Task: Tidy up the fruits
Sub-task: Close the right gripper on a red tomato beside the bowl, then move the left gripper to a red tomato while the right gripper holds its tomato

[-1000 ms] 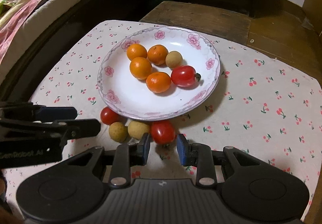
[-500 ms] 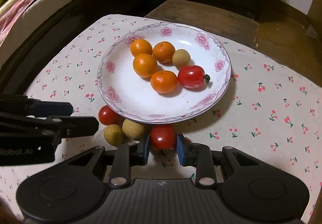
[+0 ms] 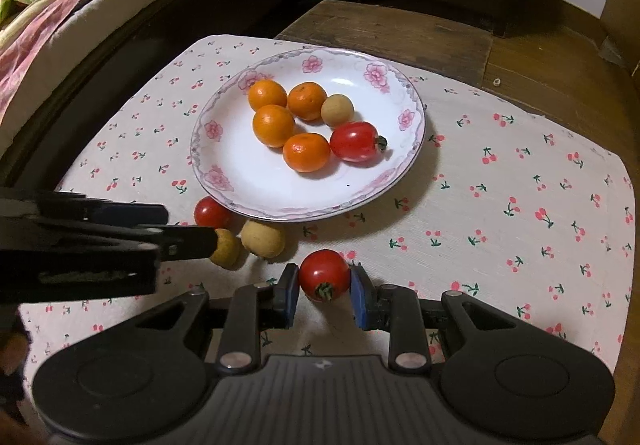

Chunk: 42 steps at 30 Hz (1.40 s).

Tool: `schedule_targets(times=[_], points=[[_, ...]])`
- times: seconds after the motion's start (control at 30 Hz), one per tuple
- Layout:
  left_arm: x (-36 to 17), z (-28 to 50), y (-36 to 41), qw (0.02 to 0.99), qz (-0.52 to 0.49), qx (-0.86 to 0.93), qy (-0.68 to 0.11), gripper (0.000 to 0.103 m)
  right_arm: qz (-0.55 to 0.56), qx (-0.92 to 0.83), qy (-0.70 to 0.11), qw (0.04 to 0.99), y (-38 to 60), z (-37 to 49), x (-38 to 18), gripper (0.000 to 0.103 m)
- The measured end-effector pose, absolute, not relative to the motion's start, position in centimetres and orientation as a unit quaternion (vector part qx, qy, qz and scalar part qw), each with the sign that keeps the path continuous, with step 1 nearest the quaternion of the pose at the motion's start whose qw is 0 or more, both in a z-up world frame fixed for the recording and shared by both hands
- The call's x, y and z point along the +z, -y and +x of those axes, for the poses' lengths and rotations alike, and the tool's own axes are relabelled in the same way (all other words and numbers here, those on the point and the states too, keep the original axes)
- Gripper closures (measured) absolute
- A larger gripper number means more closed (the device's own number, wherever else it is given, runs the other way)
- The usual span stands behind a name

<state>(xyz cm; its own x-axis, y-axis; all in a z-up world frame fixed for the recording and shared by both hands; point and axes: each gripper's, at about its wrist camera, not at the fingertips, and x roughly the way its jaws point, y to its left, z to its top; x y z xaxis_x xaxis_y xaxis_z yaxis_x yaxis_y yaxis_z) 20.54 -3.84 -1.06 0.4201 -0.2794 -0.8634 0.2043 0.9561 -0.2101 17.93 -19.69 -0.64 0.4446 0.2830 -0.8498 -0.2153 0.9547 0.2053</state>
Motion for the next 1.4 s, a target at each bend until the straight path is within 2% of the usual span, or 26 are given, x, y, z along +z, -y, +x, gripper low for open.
schedule_targets(times=[0.1, 0.17, 0.37, 0.47, 0.57, 0.8, 1.03, 1.13, 1.4], points=[[-1.5, 20.6, 4.4, 0.848, -0.019, -0.131, -0.513, 0.045, 0.032, 0.150, -0.508, 0.848, 19.6, 17.8, -0.7, 0.075], [-2.0, 20.6, 4.6, 0.851, -0.012, -0.124, -0.511, 0.042, 0.033, 0.150, -0.509, 0.847, 19.7, 17.9, -0.7, 0.075], [-1.8, 20.1, 4.2, 0.848, -0.008, -0.126, -0.515, 0.042, 0.033, 0.149, -0.510, 0.847, 19.9, 17.8, -0.6, 0.075], [-1.5, 19.2, 3.7, 0.841, 0.006, -0.127, -0.526, 0.046, 0.032, 0.150, -0.513, 0.844, 19.9, 17.7, -0.7, 0.075], [-1.1, 18.4, 3.0, 0.840, 0.015, -0.132, -0.526, 0.044, 0.031, 0.150, -0.515, 0.843, 19.9, 17.4, -0.6, 0.075], [-0.2, 18.7, 2.5, 0.847, -0.029, -0.140, -0.513, 0.043, 0.031, 0.147, -0.516, 0.843, 20.3, 17.1, -0.6, 0.075], [-1.7, 20.1, 4.3, 0.845, -0.041, -0.123, -0.519, 0.044, 0.031, 0.146, -0.518, 0.842, 20.3, 17.3, -0.8, 0.075], [-2.3, 20.5, 4.1, 0.847, -0.043, -0.105, -0.519, 0.037, 0.031, 0.147, -0.517, 0.843, 20.4, 17.2, -0.9, 0.075], [-2.0, 21.0, 3.7, 0.848, -0.064, -0.102, -0.517, 0.042, 0.032, 0.149, -0.517, 0.842, 20.3, 17.2, -0.8, 0.075]])
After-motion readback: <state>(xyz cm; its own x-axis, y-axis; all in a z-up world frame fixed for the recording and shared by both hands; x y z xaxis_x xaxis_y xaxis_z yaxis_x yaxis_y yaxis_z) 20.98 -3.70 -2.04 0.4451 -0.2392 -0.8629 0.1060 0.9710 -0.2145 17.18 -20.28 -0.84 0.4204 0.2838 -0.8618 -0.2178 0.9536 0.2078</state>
